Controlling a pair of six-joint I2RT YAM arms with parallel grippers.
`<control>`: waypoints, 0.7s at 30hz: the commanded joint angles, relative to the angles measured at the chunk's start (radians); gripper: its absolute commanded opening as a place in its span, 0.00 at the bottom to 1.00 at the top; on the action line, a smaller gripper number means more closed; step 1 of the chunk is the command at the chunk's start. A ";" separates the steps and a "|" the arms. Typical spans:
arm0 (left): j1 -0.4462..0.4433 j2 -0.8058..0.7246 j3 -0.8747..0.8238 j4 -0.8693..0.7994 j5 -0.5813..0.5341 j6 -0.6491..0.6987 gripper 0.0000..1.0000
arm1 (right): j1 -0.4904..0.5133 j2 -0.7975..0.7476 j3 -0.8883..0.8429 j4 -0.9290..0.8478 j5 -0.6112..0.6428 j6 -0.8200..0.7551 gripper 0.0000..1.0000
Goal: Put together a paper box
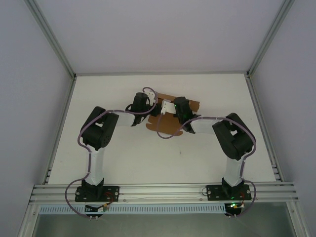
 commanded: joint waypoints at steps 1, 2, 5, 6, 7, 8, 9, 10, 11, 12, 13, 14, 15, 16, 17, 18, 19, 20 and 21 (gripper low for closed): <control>-0.017 -0.030 -0.016 0.064 0.125 -0.011 0.39 | 0.021 0.057 -0.021 -0.126 -0.086 -0.013 0.00; -0.011 -0.044 -0.034 0.053 0.134 -0.012 0.38 | 0.019 0.047 -0.026 -0.127 -0.095 -0.010 0.00; 0.009 -0.089 -0.087 0.039 0.135 -0.006 0.37 | 0.019 0.024 -0.041 -0.123 -0.116 -0.010 0.00; 0.019 -0.094 -0.093 0.029 0.130 -0.005 0.37 | 0.016 0.013 -0.044 -0.126 -0.131 -0.003 0.00; 0.030 -0.096 -0.092 0.013 0.138 -0.008 0.37 | 0.014 0.004 -0.041 -0.133 -0.144 0.007 0.00; 0.040 -0.097 -0.092 0.009 0.141 -0.016 0.37 | 0.010 -0.008 -0.033 -0.156 -0.159 0.021 0.00; 0.048 -0.097 -0.092 0.003 0.142 -0.026 0.37 | 0.004 -0.016 -0.025 -0.168 -0.175 0.030 0.00; 0.056 -0.104 -0.090 -0.016 0.158 -0.024 0.37 | -0.002 -0.025 -0.021 -0.171 -0.191 0.034 0.00; 0.059 -0.114 -0.089 -0.040 0.164 -0.019 0.38 | -0.010 -0.031 -0.017 -0.174 -0.208 0.028 0.00; 0.056 -0.121 -0.088 -0.066 0.160 -0.008 0.39 | -0.013 -0.032 -0.014 -0.171 -0.214 0.016 0.00; 0.057 -0.127 -0.084 -0.097 0.160 0.010 0.40 | -0.015 -0.031 -0.012 -0.164 -0.222 0.006 0.00; 0.057 -0.128 -0.084 -0.119 0.149 0.014 0.40 | -0.017 -0.029 -0.010 -0.158 -0.234 -0.001 0.00; 0.056 -0.126 -0.088 -0.114 0.143 0.011 0.41 | -0.016 -0.028 -0.008 -0.156 -0.241 -0.006 0.00; 0.055 -0.122 -0.088 -0.115 0.149 0.002 0.42 | -0.016 -0.024 -0.004 -0.160 -0.246 -0.014 0.00; 0.052 -0.120 -0.093 -0.103 0.146 -0.008 0.45 | -0.014 -0.020 -0.001 -0.159 -0.248 -0.014 0.00; 0.051 -0.119 -0.097 -0.092 0.137 -0.017 0.46 | -0.014 -0.015 0.003 -0.168 -0.249 -0.007 0.00; 0.050 -0.121 -0.101 -0.076 0.133 -0.022 0.46 | -0.015 -0.016 0.006 -0.186 -0.261 0.002 0.00; 0.047 -0.122 -0.105 -0.053 0.103 -0.027 0.47 | -0.014 -0.021 0.004 -0.198 -0.276 0.005 0.00; 0.043 -0.121 -0.105 -0.038 0.066 -0.024 0.48 | -0.014 -0.026 0.002 -0.216 -0.294 0.005 0.00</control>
